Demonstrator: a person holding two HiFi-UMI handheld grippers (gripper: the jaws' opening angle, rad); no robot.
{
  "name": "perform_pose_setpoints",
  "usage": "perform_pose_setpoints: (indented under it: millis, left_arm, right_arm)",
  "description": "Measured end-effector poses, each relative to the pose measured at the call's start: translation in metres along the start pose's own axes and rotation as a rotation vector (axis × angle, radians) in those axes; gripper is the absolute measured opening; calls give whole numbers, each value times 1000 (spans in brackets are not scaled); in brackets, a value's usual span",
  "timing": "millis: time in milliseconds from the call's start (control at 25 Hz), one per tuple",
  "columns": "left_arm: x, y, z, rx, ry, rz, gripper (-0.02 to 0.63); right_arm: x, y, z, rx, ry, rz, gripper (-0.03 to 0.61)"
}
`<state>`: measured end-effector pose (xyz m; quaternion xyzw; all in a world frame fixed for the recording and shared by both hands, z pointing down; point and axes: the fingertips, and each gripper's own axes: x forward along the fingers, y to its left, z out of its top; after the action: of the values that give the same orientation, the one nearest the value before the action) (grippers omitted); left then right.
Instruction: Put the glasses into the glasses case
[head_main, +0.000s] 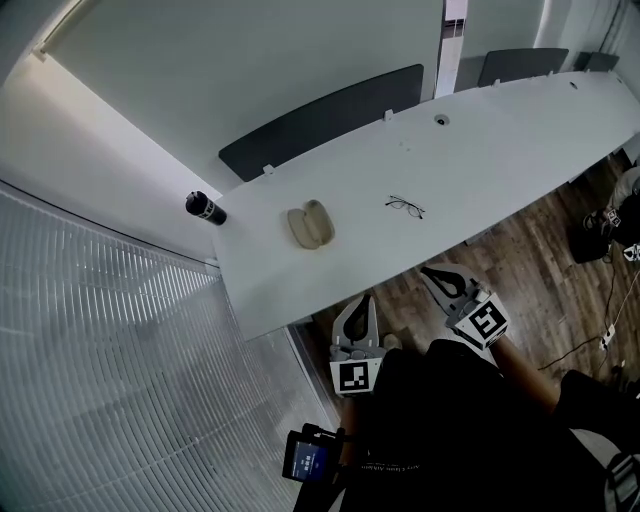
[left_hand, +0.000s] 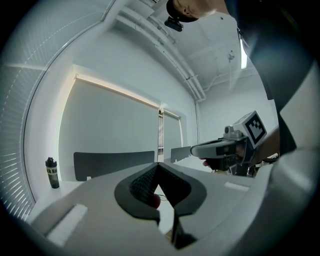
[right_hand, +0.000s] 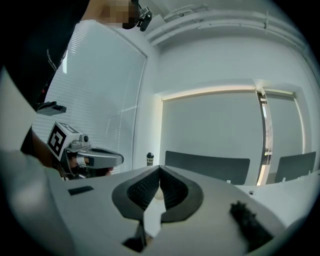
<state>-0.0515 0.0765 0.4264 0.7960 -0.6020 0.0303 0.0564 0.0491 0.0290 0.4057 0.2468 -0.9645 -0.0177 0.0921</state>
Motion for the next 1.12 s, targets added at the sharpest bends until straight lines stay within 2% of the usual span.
perform_pose_setpoints:
  millis: [200,400,600,760,880,1120]
  left_arm:
    - [17,13,-15,-9,47,29,8]
    - [42,15,-31,-4,105,48,8]
    - [90,26,-33,4,168,119,8]
    - [138,38,-29,78,144,148,8]
    - [162,34,-18,86,163,169,8]
    - [176,56,-43,84,201,181,8]
  right_arm:
    - [2,-21,-17,34,28,-7,8]
    - [0,-68,-46,88,65,-43,8]
    - [30,-124,-59,93,53,19,8]
    - [64,-173,-46,90,5,66,8]
    - [83,-208,-46,85,-10,91,8]
    - [108,-235,-52,77,41,96,8]
